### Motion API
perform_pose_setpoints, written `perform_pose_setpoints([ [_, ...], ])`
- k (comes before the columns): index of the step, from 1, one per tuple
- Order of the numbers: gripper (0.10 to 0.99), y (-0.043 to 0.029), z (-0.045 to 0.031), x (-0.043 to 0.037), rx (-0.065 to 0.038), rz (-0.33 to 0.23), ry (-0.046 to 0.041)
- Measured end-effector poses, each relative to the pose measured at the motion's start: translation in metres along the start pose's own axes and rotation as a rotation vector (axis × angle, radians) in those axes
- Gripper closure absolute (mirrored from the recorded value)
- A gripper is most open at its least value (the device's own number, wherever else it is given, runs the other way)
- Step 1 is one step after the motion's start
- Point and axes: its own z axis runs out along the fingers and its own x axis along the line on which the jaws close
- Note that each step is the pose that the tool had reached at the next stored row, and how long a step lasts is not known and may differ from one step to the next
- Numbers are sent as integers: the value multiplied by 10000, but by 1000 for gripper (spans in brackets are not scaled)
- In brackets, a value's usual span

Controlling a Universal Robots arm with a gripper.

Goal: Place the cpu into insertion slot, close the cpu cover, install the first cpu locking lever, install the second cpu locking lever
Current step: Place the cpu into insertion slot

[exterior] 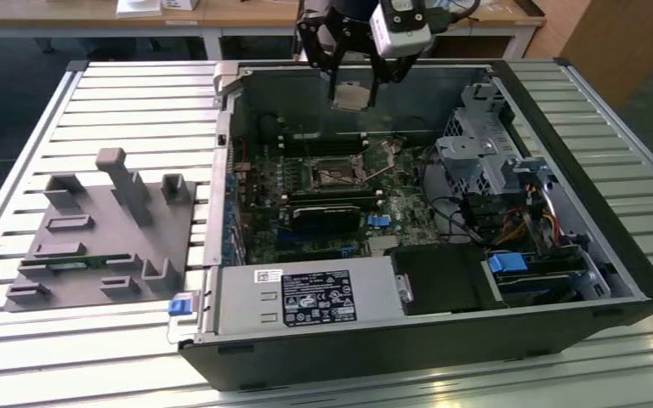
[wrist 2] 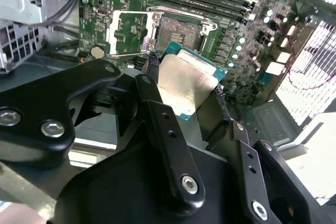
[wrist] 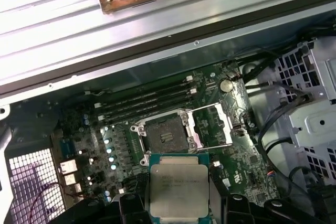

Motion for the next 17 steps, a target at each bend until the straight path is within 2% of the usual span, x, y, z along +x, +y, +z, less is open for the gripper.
perform_pose_setpoints([
  [9,549,1,4,1,-14,1028,-91],
  [17,549,3,6,1,-24,1718,-153],
])
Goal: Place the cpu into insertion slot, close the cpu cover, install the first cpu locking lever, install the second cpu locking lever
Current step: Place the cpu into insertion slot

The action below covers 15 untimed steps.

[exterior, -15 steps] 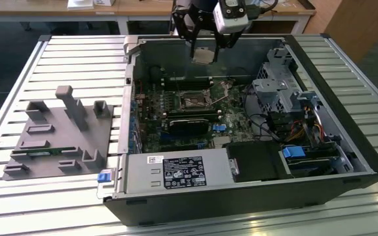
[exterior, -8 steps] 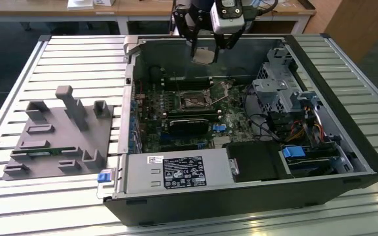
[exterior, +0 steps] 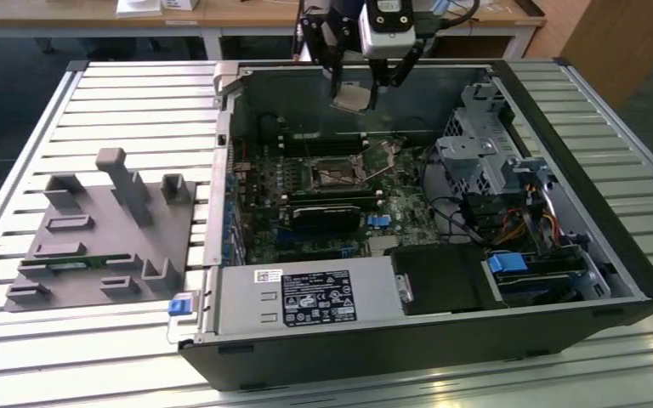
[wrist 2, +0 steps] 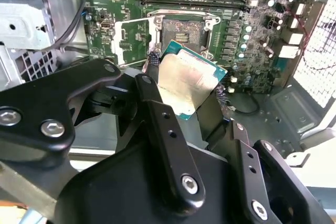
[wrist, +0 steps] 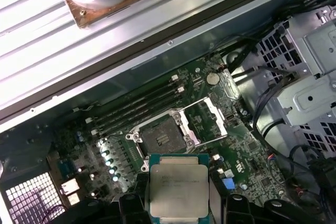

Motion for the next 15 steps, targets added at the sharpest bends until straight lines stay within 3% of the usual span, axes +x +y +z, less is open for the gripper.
perform_pose_setpoints([
  [15,549,0,7,0,-18,974,-85],
])
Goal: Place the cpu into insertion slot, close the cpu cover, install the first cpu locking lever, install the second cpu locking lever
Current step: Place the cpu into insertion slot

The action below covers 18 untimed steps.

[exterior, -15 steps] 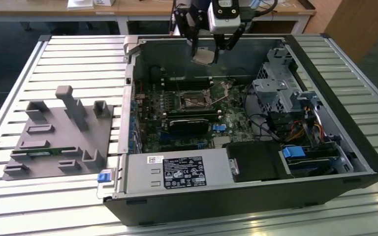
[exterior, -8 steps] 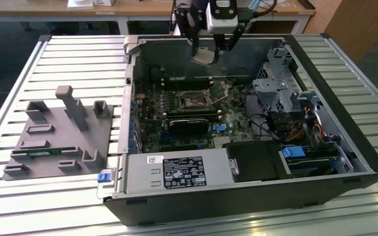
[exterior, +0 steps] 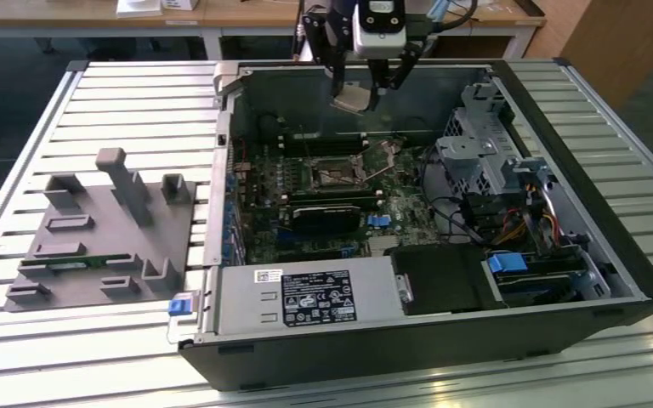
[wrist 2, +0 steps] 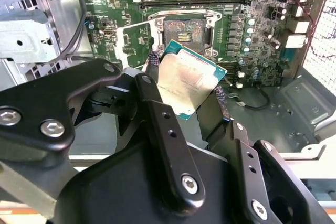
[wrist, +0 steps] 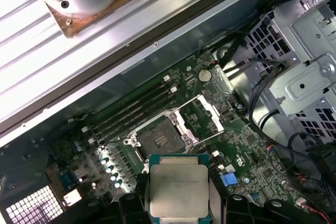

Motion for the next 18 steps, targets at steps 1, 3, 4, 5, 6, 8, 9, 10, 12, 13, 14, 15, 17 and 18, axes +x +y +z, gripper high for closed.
perform_pose_setpoints([
  [1,549,0,1,0,-1,63,-6],
  [3,549,0,3,0,-3,194,-17],
  [4,549,0,4,0,-4,266,-24],
  [5,549,0,5,0,-5,345,-30],
  [6,549,-1,6,0,-7,431,-38],
  [8,549,-1,10,0,-12,632,-55],
  [9,549,-1,11,0,-14,742,-65],
  [10,549,-1,13,0,-16,852,-75],
  [12,549,-2,15,0,-20,1072,-94],
  [13,549,-2,16,0,-23,1176,-103],
  [14,549,-2,17,0,-25,1279,-112],
  [15,549,-2,18,0,-27,1383,-120],
  [17,549,-2,20,0,-30,1587,-139],
  [18,549,-2,20,0,-31,1676,-146],
])
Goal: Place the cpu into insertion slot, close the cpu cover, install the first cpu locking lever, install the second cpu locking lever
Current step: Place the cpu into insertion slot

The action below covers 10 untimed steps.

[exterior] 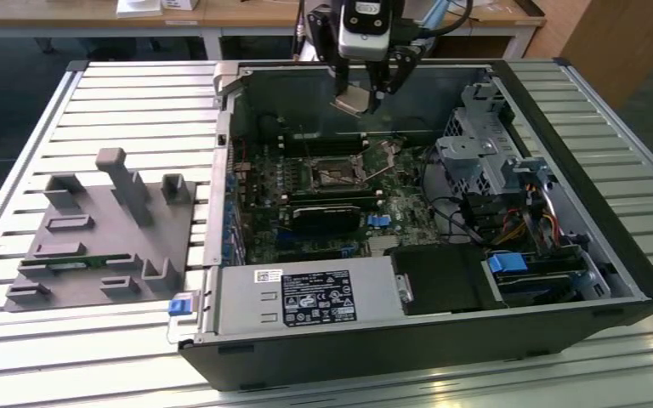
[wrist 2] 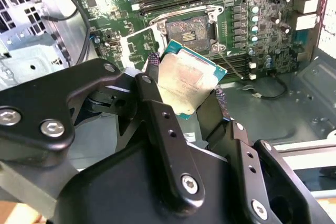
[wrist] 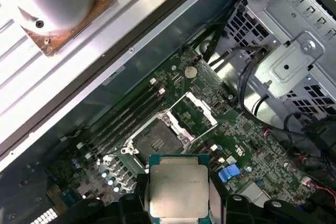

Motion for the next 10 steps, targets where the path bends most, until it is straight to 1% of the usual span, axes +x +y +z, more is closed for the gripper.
perform_pose_setpoints([
  [6,549,-1,4,0,-10,516,-45],
  [10,549,-1,7,0,-14,763,-67],
])
